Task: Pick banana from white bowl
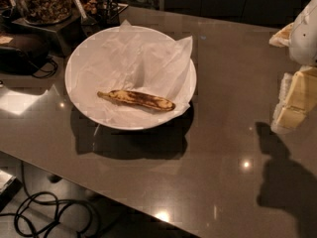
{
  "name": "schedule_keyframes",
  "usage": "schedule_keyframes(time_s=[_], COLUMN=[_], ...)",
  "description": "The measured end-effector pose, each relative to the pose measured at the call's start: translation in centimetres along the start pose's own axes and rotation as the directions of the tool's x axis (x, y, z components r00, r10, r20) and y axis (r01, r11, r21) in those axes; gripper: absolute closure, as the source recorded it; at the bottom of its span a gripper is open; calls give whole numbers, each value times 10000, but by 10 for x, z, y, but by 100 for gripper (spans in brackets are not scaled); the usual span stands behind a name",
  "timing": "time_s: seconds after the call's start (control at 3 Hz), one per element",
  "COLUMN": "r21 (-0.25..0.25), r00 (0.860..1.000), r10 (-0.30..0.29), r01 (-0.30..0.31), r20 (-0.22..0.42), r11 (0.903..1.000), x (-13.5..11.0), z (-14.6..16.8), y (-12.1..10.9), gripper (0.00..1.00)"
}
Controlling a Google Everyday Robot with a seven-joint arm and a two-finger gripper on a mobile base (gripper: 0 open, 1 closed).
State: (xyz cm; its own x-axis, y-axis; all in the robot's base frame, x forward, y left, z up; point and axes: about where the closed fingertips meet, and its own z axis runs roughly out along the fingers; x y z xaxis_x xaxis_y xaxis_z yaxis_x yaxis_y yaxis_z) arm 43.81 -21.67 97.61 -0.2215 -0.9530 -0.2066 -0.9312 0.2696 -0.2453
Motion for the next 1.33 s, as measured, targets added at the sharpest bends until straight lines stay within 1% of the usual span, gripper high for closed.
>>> schedule_keyframes(time_s=[0.33,0.67,1.0,1.33], r21=[-4,-350,-550,-463], r00=[10000,9997,9976,9981], r10=[-3,-212,-672,-606], r01=[3,216,662,599], r20=[2,142,-157,-131], r11=[10000,9992,9963,9971], x=[0,-17,-49,-61], z=[0,2,16,21], y=[0,0,0,-1], gripper=[0,0,0,0])
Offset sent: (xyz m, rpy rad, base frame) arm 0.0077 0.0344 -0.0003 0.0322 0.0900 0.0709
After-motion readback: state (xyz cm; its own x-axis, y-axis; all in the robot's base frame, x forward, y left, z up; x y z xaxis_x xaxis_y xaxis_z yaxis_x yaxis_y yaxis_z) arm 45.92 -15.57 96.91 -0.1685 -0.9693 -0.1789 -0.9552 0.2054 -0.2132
